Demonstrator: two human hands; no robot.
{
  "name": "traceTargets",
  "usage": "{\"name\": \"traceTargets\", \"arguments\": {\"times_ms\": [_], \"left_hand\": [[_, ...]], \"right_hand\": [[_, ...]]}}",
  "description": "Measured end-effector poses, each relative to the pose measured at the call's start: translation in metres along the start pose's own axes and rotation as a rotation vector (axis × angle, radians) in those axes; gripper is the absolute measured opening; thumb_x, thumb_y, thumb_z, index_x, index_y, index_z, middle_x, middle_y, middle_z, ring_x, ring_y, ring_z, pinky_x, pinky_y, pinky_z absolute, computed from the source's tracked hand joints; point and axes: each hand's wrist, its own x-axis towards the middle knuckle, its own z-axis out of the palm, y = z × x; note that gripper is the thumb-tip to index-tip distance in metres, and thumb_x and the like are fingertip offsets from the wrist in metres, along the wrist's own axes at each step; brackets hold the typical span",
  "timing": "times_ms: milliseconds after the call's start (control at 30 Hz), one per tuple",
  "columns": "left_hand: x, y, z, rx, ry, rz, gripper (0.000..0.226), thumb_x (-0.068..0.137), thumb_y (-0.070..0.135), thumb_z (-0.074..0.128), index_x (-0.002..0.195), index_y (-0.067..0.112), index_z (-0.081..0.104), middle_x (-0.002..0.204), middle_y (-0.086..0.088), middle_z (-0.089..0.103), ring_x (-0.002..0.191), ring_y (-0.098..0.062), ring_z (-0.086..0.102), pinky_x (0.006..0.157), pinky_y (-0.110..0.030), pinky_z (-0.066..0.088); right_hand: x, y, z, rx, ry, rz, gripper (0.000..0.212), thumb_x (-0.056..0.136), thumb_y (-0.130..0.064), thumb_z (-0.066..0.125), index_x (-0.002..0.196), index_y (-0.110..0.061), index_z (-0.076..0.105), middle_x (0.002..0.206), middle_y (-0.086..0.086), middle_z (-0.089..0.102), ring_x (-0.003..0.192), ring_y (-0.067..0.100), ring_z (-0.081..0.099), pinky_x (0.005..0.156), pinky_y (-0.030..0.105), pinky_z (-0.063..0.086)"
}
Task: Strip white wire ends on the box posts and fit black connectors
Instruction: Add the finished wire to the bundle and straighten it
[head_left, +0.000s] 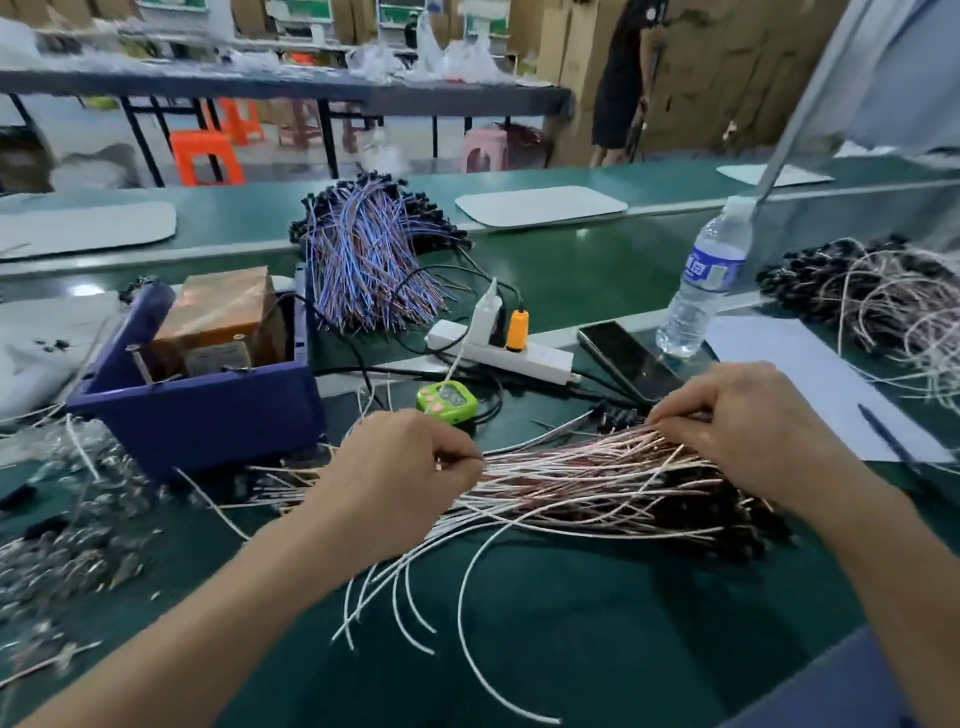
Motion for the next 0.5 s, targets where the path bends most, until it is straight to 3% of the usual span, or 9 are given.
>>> {"name": "traceTargets", "arguments": {"times_ms": [100,233,300,433,500], "left_hand": [[0.014,0.004,0.024,0.031,0.019,0.02,0.011,0.088,0.034,0.073,0.093,0.043,0.076,0.076,0.028,0.068,0.076,-0.006,0.063,0.072,-0.028,0.05],[0.024,-0.005,0.047,-0.001,-0.017,-0.018,0.008,0.088,0.031,0.074,0.088,0.036,0.08,0.083,0.021,0.069,0.079,-0.006,0.062,0.077,-0.031,0.051],[0.022,-0.013,0.055,-0.046,-0.066,-0.038,0.008,0.089,0.03,0.076,0.088,0.037,0.081,0.085,0.02,0.069,0.082,-0.003,0.063,0.08,-0.033,0.053],[0.015,-0.024,0.063,-0.15,-0.027,-0.034,0.012,0.085,0.025,0.084,0.09,0.036,0.083,0.088,0.027,0.068,0.082,0.003,0.065,0.073,-0.014,0.048],[0.012,-0.03,0.062,-0.148,0.055,-0.058,0.014,0.082,0.024,0.086,0.087,0.037,0.083,0.084,0.025,0.069,0.076,-0.001,0.066,0.072,-0.021,0.052]], "right_hand": [[-0.002,0.025,0.004,-0.05,0.035,0.01,0.02,0.076,-0.015,0.089,0.086,-0.033,0.084,0.073,-0.026,0.062,0.08,-0.007,0.063,0.078,0.0,0.038],[-0.007,0.046,0.023,-0.024,0.087,0.049,0.028,0.083,-0.007,0.081,0.095,-0.032,0.083,0.092,-0.008,0.071,0.089,0.013,0.066,0.088,0.027,0.049],[-0.011,0.051,0.034,0.015,0.134,0.034,0.029,0.085,-0.005,0.078,0.099,-0.029,0.082,0.092,-0.013,0.069,0.089,0.011,0.065,0.09,0.027,0.049],[-0.018,0.057,0.047,0.082,0.217,0.028,0.03,0.088,-0.002,0.074,0.106,-0.025,0.081,0.097,-0.01,0.071,0.091,0.007,0.065,0.091,0.018,0.048],[-0.019,0.058,0.049,0.067,0.231,0.026,0.029,0.088,-0.002,0.074,0.105,-0.023,0.082,0.099,-0.005,0.074,0.093,0.013,0.067,0.093,0.027,0.052]]}}
